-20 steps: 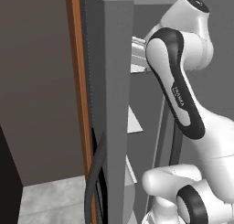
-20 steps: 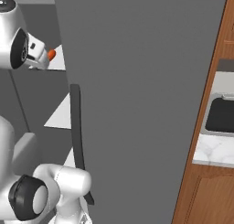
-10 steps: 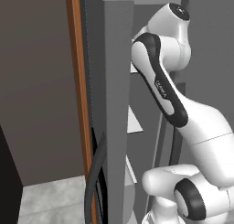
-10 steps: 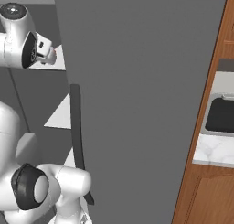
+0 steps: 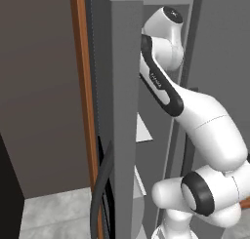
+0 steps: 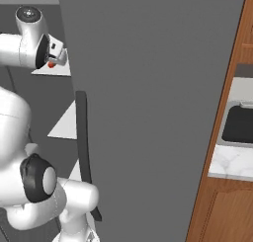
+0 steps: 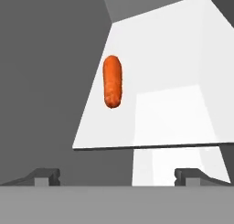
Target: Take the eggplant and carrot out of the freezer and place them in the tupperware container on the counter. Then put the tupperware containing the vegetables back in the freezer.
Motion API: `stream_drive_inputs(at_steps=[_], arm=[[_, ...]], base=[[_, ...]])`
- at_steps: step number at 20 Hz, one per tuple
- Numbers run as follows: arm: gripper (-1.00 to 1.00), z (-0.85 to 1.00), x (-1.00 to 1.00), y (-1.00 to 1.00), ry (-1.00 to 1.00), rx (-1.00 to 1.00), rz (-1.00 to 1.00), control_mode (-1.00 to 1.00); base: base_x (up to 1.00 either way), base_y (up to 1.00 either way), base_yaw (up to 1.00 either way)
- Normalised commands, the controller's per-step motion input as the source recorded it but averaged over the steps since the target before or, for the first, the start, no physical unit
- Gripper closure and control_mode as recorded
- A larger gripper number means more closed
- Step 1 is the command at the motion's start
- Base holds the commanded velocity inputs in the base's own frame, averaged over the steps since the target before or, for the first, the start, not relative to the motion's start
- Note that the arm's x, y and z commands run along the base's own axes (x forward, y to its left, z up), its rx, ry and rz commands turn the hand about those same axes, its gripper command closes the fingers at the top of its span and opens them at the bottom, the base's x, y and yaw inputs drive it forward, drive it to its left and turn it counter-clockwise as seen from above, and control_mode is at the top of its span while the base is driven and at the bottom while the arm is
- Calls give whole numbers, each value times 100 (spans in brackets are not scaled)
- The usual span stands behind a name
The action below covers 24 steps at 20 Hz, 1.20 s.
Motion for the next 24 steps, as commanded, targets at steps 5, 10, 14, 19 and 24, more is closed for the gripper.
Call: stream_drive_inputs(at_steps=[5, 10, 14, 19, 24], arm=[[-100, -21, 64, 18, 0, 0, 0, -100], [-100, -24, 61, 15, 0, 0, 1, -100], [-100, -24, 61, 13, 0, 0, 0, -100], [-100, -17, 55, 10, 0, 0, 0, -100], [-100, -17, 36, 15, 0, 0, 1, -100]], base=[[0, 0, 0], [0, 0, 0], [0, 0, 0], [0, 0, 0], [0, 0, 0]])
